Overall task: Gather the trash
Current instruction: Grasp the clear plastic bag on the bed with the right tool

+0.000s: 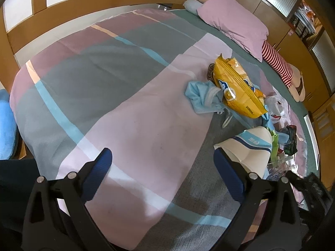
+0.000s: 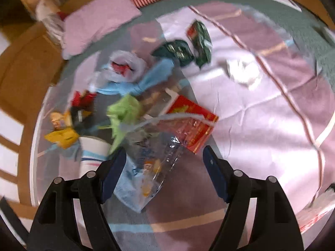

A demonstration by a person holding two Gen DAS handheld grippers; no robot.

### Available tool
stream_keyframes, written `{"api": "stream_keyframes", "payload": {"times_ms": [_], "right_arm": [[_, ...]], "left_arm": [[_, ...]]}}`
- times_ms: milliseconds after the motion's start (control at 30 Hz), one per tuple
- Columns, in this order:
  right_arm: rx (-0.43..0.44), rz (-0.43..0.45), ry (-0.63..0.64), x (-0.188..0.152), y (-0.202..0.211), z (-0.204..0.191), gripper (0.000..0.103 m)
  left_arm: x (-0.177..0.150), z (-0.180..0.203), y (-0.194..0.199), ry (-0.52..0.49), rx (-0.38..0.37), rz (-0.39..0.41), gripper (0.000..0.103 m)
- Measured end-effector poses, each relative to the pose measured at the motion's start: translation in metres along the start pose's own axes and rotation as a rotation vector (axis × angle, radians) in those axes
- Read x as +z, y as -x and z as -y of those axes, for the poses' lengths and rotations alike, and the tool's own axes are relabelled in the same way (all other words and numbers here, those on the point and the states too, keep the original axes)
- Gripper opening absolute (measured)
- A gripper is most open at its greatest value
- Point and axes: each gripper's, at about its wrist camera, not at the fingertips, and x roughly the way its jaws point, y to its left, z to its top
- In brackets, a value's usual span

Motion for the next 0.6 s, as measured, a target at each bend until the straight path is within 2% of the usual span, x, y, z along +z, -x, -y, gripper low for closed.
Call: {"api": "stream_keyframes", "payload": {"times_ms": [67,133,200,233,300,467,600], "right_arm": [[0.057,-0.023,-0.018,-0.002,-0.011,0.002,0.074],[0.098,-0.024,0.002,-0.006,-0.015,0.001,0.065],[0.123,-0.04,0.044,-0.01,-0.016,-0.004,0.028],[0.139,-0.045,0.07,-0.012,-0.014,-0.006,0.019],[0.148,-0.031,0.11,-0.015,-0.005,-0.008,0.01],[0.14,0.046,0.194,-0.022,0.038,-0.001,0.008],[0.117,0.121,0.214,-0.026,0.078,0.025,0.008]], "left_arm": [[0.0,0.0,0.0,0.0,-0.009,-0.001,0.097],[0.0,0.003,0.001,-0.013,-0.026,0.0,0.097],[-0.001,0.008,0.002,-0.04,-0.054,0.004,0.097],[-0.002,0.01,0.003,-0.048,-0.065,0.006,0.097],[-0.003,0.015,0.005,-0.069,-0.094,0.014,0.097],[0.0,0.03,0.014,-0.12,-0.135,0.076,0.098],[0.002,0.053,0.013,-0.197,-0.185,0.085,0.099]]}}
